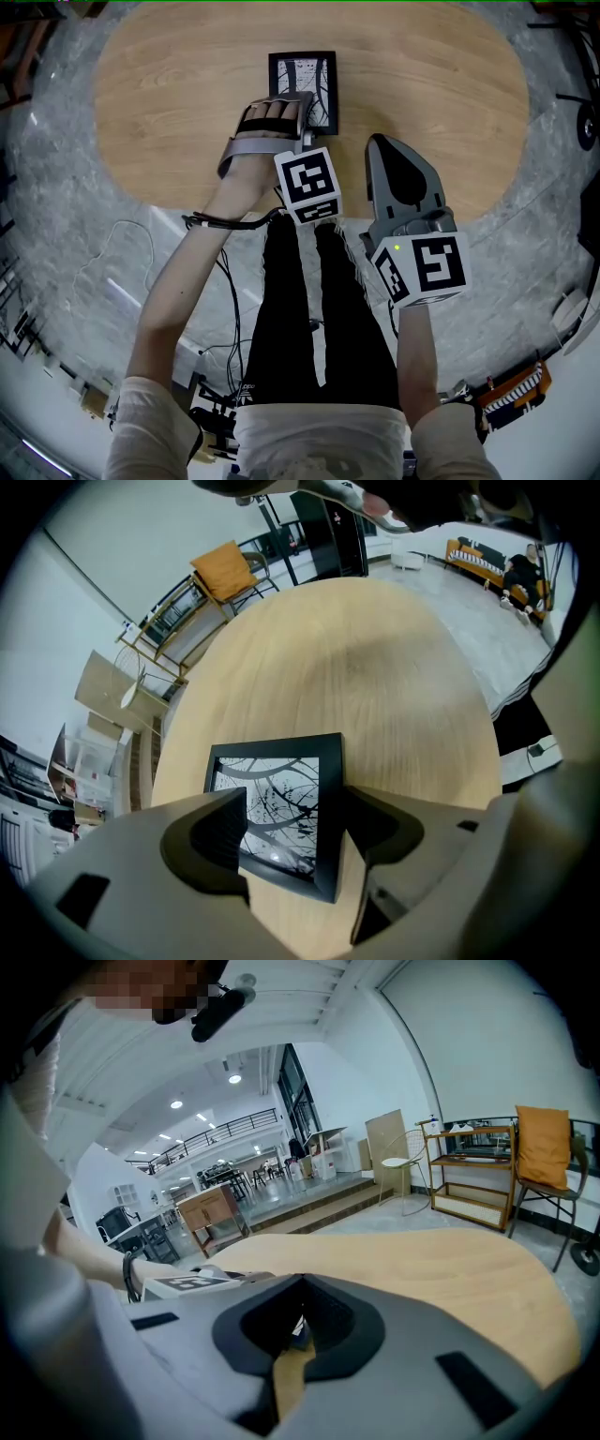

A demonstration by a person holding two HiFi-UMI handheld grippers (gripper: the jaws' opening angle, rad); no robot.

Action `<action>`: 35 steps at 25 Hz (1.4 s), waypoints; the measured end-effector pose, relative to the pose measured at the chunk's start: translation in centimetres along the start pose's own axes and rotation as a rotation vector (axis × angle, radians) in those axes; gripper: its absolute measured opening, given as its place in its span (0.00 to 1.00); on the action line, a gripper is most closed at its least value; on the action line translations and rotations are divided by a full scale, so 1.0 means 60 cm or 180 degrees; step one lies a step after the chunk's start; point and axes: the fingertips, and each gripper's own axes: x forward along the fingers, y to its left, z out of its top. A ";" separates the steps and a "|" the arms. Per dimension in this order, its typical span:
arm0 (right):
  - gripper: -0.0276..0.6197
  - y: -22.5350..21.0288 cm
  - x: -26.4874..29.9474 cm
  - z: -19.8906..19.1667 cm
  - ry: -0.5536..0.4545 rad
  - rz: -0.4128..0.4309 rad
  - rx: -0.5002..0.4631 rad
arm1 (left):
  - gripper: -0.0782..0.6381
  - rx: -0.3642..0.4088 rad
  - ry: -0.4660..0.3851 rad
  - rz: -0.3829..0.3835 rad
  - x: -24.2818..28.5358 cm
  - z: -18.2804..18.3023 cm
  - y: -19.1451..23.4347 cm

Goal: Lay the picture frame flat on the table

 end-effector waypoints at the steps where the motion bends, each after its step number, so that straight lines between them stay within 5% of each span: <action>1: 0.05 0.000 0.000 -0.001 -0.0003 -0.0006 0.0012 | 0.53 0.0005 -0.0001 -0.0011 0.000 0.000 -0.004; 22: 0.05 0.007 -0.013 0.027 -0.0056 -0.0073 -0.0070 | 0.53 -0.0154 -0.0008 -0.0031 -0.028 0.003 0.009; 26: 0.05 0.016 -0.029 0.112 -0.0261 -0.0101 -0.0173 | 0.44 -0.0612 -0.0074 0.0008 -0.091 0.011 0.064; 29: 0.05 0.034 -0.048 0.196 -0.0440 -0.0109 -0.0256 | 0.19 -0.1207 -0.0441 0.0328 -0.187 0.034 0.146; 35: 0.05 0.078 -0.127 0.422 -0.1082 -0.0187 -0.0588 | 0.12 -0.1845 -0.1231 0.1072 -0.452 0.095 0.350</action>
